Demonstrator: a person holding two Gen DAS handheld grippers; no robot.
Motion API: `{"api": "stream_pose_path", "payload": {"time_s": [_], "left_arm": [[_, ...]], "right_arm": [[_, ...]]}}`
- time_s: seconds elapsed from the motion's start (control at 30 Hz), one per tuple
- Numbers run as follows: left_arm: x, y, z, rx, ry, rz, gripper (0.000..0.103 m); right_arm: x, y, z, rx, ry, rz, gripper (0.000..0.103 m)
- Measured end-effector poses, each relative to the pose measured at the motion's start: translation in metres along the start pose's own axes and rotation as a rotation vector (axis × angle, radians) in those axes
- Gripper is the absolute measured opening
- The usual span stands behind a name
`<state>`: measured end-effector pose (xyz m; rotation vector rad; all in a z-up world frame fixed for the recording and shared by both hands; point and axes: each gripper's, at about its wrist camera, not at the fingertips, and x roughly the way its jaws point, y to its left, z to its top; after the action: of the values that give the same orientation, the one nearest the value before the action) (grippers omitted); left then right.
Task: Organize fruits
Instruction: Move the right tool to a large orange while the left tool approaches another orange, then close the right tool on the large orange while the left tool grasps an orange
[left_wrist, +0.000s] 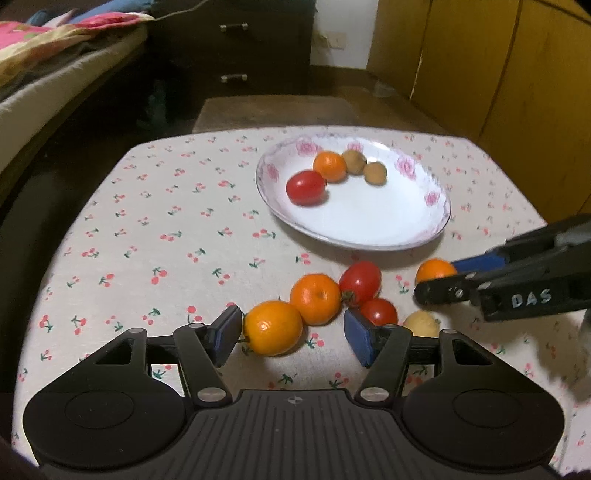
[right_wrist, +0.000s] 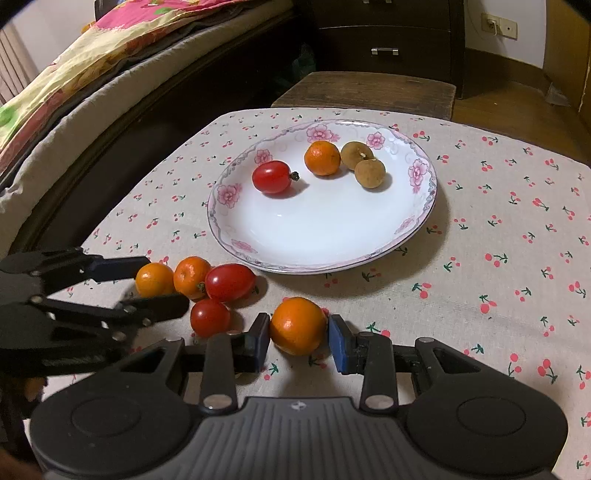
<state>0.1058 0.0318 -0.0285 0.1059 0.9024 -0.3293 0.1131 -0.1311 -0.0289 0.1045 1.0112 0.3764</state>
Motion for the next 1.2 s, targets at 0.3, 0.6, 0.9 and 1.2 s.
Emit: {"api": "stream_pose_path", "payload": {"time_s": [0.3, 0.6, 0.9, 1.2], "left_arm": [[0.0, -0.003, -0.004, 0.001, 0.024, 0.019, 0.052], [-0.015, -0.011, -0.008, -0.012, 0.023, 0.002, 0.042], [-0.015, -0.018, -0.01, -0.007, 0.031, 0.004, 0.044], [-0.003, -0.019, -0.007, -0.005, 0.04, 0.027, 0.051]], "right_arm": [[0.0, 0.002, -0.001, -0.021, -0.008, -0.018, 0.035], [-0.007, 0.005, -0.009, -0.046, 0.013, -0.036, 0.033], [-0.024, 0.006, -0.025, -0.043, 0.026, -0.039, 0.033], [-0.023, 0.002, -0.023, -0.025, 0.023, -0.022, 0.033]]}}
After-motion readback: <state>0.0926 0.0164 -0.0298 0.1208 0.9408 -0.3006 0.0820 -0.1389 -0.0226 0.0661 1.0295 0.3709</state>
